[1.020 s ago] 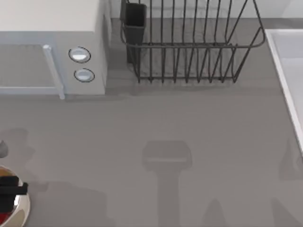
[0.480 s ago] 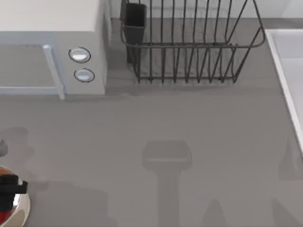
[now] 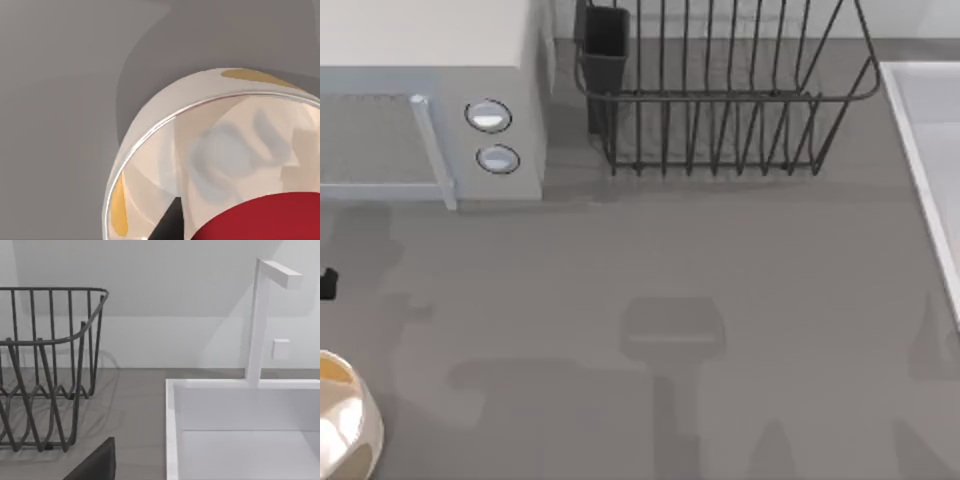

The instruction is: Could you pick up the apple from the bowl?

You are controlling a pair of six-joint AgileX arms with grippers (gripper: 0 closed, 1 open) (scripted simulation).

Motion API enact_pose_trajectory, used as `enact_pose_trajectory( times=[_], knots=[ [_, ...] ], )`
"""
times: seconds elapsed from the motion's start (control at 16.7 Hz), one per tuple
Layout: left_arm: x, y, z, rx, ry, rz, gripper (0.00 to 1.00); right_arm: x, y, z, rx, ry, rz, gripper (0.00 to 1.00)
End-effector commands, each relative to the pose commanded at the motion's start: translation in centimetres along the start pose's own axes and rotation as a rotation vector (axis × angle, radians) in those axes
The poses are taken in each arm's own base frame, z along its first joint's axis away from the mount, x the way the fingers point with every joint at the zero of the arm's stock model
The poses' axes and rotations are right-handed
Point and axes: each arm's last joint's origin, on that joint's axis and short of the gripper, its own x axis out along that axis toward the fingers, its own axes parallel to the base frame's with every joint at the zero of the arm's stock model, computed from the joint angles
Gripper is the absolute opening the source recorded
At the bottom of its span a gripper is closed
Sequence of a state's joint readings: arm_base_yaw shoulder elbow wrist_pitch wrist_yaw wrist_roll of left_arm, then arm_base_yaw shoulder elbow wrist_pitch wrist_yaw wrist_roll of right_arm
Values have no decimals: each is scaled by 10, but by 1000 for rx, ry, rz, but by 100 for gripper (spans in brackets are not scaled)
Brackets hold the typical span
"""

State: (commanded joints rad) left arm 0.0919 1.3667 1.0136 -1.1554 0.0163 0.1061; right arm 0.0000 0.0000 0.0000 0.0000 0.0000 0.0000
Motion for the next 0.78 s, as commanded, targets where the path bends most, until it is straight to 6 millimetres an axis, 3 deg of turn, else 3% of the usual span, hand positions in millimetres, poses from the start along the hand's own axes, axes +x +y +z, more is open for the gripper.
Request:
enact_pose_trajectory(
  times=[0.24, 0.42, 0.6, 0.78],
  knots=[
    [-83, -2, -3, 0, 1, 0, 0, 0, 0, 0, 0, 0, 0, 100],
    [-127, -4, -18, 0, -19, 2, 0, 0, 0, 0, 0, 0, 0, 100],
    [-146, -6, -28, 0, -33, 4, 0, 0, 0, 0, 0, 0, 0, 100],
    [-147, -6, -29, 0, -34, 4, 0, 0, 0, 0, 0, 0, 0, 100]
  ],
)
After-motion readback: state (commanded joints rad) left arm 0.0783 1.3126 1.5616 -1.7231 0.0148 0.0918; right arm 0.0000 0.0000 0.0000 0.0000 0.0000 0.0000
